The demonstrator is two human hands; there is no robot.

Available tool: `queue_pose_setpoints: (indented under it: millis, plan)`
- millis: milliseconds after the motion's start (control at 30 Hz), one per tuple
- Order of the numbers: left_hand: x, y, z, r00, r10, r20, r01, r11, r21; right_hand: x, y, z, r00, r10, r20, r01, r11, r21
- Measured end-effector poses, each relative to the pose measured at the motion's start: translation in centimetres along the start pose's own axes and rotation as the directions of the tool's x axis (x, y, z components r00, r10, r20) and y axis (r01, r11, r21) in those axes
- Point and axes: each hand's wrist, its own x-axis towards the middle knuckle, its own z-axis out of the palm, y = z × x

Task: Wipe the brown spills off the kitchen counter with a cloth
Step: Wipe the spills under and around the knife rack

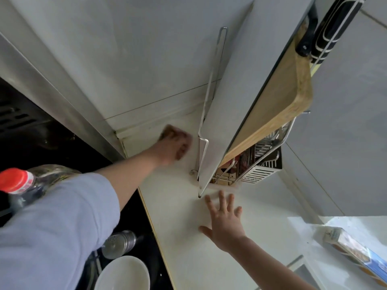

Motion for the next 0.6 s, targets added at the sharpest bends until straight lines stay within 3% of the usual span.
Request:
queue_pose_setpoints:
  millis: [33, 100, 133, 233, 367, 433, 467, 533, 567, 600]
  plan:
    - [-0.2, -1.1, -0.8, 0.996, -0.062, -0.065, 0.064, 0.997, 0.036, 0.0, -0.1, 0.1, 1.000, 0.001, 0.003, -0.001, 1.000, 0.002]
    - [-0.9, -3.8, -1.1, 0.961, -0.268, -0.065, 0.271, 0.962, 0.025, 0.1, 0.0, 0.0, 1.000, 0.002, -0.002, -0.002, 1.000, 0.005]
    - [-1.5, -3.8, -1.0, 0.955, -0.290, -0.065, 0.293, 0.955, 0.039, 0.1, 0.1, -0.1, 1.000, -0.001, -0.001, 0.001, 1.000, -0.002]
    - [-3.1, -0.2, -0.4, 0.919, -0.386, 0.084, 0.382, 0.922, 0.062, 0.0, 0.0, -0.2, 1.000, 0.002, 0.018, -0.002, 1.000, -0.009]
    - [-7.7, 3.1, -0.5, 0.924, -0.351, 0.152, 0.356, 0.935, -0.002, -0.2, -0.2, -0.4, 1.000, 0.004, 0.019, -0.004, 1.000, -0.026]
    - [-9.8, 6.3, -0.2, 0.947, -0.247, 0.205, 0.290, 0.932, -0.218, -0.2, -0.2, -0.4, 1.000, -0.002, 0.020, 0.003, 0.999, -0.032]
    - [-10.4, 7.4, -0.2, 0.939, -0.245, 0.242, 0.326, 0.861, -0.391, -0.2, -0.2, -0.3, 1.000, -0.006, 0.021, 0.006, 0.999, -0.034]
    - [-9.4, 6.4, -1.0, 0.852, -0.450, 0.266, 0.512, 0.615, -0.600, -0.2, -0.2, -0.1, 1.000, -0.011, 0.015, 0.011, 0.999, -0.036]
    - [-8.3, 4.7, -1.2, 0.787, -0.561, 0.257, 0.590, 0.561, -0.581, -0.2, -0.1, 0.0, 1.000, -0.012, 0.011, 0.013, 0.999, -0.040]
    - [-7.7, 2.7, -1.4, 0.751, -0.639, 0.166, 0.632, 0.624, -0.460, -0.1, 0.0, 0.1, 1.000, -0.014, 0.009, 0.014, 0.999, -0.042]
